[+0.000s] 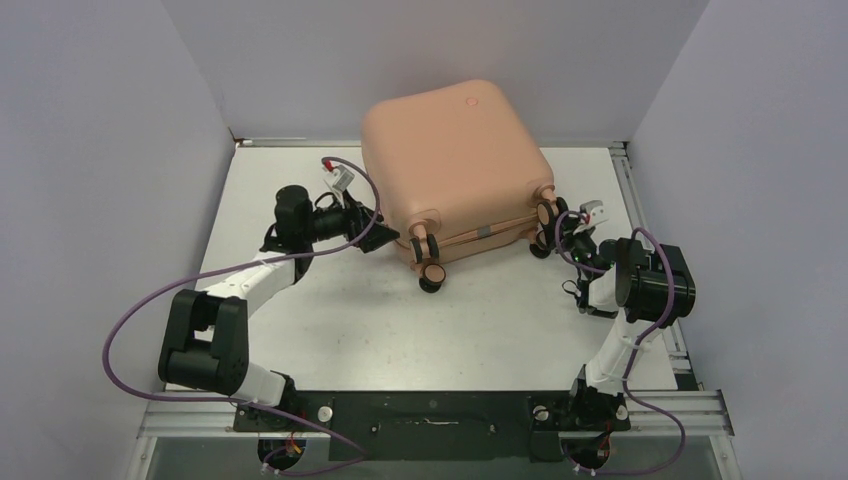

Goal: Pack the luggage
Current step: Zip the luggage at the center of the board.

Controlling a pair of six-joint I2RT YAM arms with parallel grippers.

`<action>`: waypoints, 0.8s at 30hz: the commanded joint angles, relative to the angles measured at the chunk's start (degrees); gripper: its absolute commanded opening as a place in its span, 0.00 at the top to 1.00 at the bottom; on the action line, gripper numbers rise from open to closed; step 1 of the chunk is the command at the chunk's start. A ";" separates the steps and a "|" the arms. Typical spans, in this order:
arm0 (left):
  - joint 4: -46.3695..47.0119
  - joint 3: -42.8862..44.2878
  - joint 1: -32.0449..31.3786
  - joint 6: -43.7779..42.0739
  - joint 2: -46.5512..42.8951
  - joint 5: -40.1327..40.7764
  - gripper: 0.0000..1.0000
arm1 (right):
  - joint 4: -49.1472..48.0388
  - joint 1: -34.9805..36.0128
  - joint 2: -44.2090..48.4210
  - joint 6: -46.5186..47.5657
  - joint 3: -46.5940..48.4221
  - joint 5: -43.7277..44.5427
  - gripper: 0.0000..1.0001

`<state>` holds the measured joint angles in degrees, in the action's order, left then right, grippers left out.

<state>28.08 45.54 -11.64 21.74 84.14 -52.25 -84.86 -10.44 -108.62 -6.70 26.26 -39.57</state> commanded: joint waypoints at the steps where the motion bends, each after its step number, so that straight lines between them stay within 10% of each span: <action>1: 1.15 -0.50 -0.89 -1.07 -0.13 0.78 0.03 | -17.18 1.85 2.14 0.41 0.56 -9.13 0.74; 4: 1.76 -1.34 -1.16 -0.14 -0.27 2.59 0.02 | -17.23 2.00 2.14 1.88 0.10 -10.36 0.94; 24: 6.67 -3.86 -6.13 10.18 1.10 15.65 0.07 | -16.63 2.35 12.65 12.49 -9.80 -17.12 0.95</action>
<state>31.14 41.06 -16.12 29.74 84.25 -40.10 -84.31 -9.61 -100.55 3.40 17.67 -47.51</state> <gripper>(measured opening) 0.930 0.063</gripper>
